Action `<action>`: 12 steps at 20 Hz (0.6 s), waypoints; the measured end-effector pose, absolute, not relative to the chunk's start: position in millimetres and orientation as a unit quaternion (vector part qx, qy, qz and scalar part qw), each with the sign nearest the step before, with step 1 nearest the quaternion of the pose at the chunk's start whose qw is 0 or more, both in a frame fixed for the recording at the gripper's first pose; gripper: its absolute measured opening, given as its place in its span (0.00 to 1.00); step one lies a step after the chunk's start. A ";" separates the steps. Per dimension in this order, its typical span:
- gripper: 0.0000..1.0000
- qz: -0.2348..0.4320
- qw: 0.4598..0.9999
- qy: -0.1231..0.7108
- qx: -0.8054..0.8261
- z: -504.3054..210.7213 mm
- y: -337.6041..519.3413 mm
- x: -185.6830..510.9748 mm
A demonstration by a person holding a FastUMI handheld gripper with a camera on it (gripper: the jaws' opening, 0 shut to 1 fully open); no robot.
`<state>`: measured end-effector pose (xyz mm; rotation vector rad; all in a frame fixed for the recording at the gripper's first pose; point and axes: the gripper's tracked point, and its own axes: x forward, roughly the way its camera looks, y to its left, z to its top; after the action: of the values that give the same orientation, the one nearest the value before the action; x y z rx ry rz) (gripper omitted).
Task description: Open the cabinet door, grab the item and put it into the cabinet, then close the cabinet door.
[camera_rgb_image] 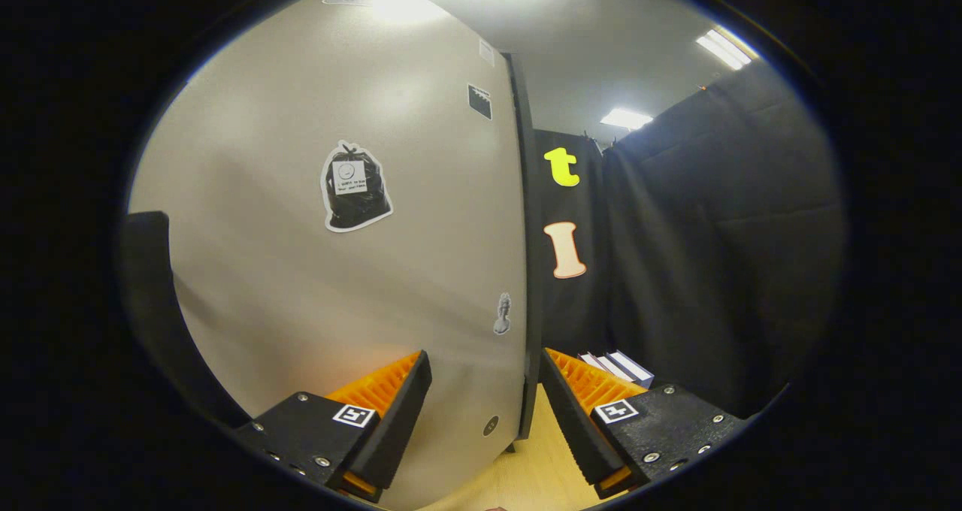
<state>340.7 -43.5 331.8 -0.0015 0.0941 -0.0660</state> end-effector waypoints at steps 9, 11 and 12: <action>0.91 0.009 0.998 0.056 -0.014 316.2 18.7 384.0; 0.91 0.021 0.998 0.060 -0.019 312.5 39.2 390.3; 0.91 0.027 0.998 0.062 -0.021 309.3 46.0 391.3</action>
<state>391.3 46.0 309.3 -0.0411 0.1234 0.0546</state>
